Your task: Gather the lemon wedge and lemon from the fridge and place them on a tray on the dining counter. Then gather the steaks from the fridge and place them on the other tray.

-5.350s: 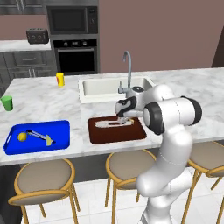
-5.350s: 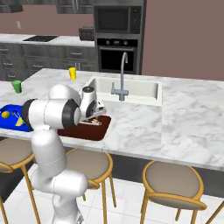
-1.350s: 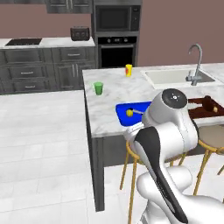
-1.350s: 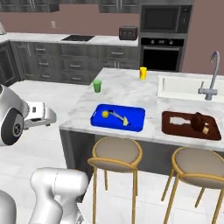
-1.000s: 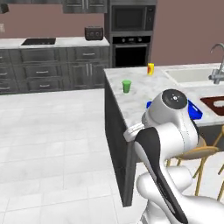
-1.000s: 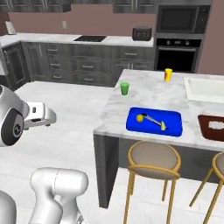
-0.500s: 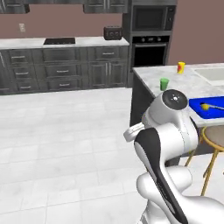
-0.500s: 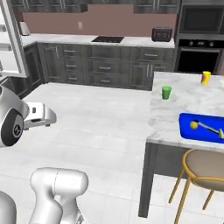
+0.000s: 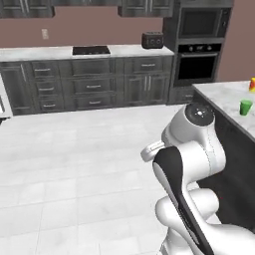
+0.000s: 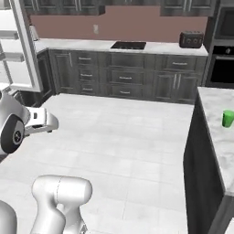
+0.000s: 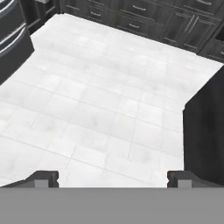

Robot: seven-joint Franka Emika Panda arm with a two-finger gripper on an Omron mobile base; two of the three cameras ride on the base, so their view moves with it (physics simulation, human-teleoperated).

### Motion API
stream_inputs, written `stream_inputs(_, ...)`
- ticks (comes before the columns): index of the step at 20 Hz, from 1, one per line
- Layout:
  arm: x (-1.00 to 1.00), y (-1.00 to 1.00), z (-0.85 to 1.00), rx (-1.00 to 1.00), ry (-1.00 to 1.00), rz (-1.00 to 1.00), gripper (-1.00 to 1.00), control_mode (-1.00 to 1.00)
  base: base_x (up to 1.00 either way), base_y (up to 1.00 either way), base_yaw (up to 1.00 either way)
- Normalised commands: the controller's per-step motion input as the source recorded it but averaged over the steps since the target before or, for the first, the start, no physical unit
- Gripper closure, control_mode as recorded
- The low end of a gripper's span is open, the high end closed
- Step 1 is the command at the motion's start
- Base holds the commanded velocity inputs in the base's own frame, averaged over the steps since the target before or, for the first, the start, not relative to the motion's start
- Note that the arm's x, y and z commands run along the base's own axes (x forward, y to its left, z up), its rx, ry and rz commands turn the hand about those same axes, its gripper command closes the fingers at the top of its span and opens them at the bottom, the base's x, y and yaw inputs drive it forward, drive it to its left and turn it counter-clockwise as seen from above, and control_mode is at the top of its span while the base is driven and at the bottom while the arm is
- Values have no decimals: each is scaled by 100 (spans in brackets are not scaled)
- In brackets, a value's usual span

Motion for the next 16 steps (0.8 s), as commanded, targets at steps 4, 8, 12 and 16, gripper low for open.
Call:
stream_inputs(4, 0, 0, 0, 0, 0, 0, -100, 100, 100, 86, 0)
stream_inputs(8, 0, 0, 0, 0, 0, 0, -100, 100, 85, 27, 19)
stream_inputs(12, 0, 0, 0, 0, 0, 0, -100, 100, 65, 0, 35)
stream_inputs(16, 0, 0, 0, 0, 0, 0, -100, 100, 66, 0, 40)
